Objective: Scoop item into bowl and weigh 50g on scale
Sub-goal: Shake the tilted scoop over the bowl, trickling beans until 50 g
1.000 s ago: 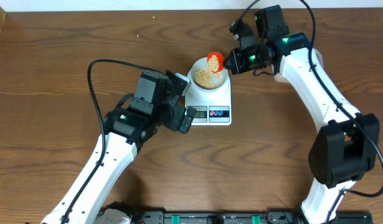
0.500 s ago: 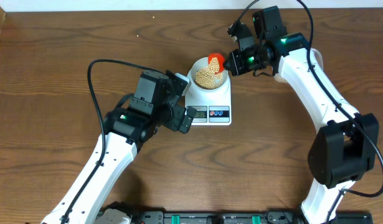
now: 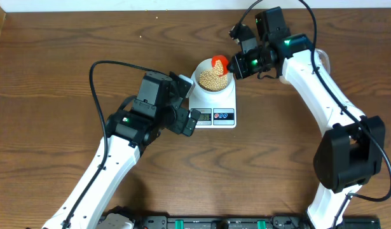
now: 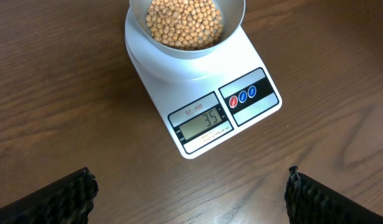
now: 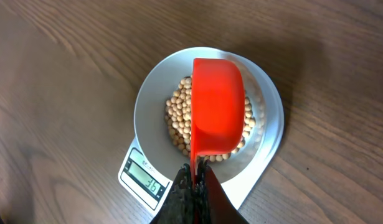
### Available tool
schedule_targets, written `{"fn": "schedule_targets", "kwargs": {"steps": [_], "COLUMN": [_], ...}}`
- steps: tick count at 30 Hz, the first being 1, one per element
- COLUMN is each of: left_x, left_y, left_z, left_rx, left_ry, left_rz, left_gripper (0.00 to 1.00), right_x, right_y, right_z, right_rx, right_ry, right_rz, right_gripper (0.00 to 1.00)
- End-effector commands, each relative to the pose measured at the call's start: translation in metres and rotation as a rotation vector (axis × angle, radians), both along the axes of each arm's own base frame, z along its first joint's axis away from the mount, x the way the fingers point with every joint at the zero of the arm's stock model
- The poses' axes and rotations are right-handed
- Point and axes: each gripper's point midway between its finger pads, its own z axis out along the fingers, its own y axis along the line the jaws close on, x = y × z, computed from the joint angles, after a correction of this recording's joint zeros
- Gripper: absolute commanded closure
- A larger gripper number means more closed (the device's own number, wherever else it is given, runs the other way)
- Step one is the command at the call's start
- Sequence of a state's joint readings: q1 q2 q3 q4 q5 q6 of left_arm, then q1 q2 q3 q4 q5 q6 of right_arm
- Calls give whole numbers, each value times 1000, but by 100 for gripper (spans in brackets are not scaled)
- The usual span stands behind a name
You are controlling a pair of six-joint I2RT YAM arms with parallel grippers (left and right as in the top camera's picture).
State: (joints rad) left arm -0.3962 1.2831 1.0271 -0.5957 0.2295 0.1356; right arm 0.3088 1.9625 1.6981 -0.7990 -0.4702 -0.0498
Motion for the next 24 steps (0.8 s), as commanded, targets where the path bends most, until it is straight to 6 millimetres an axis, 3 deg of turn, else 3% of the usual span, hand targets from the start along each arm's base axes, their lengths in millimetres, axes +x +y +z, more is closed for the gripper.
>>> {"fn": "schedule_targets", "kwargs": {"steps": [1, 24], "left_x": [2, 2], "left_y": [1, 1], "left_z": [2, 2], "left_rx": [8, 8], "left_ry": [-9, -9], "left_rz": [-3, -3], "left_gripper": [2, 2], "right_x": [-2, -8], "right_y": [3, 8], "right_z": [11, 10], "right_rx": [-5, -39], "right_ry": [-45, -96], "right_rz": [39, 137], "right_gripper": [99, 99]}}
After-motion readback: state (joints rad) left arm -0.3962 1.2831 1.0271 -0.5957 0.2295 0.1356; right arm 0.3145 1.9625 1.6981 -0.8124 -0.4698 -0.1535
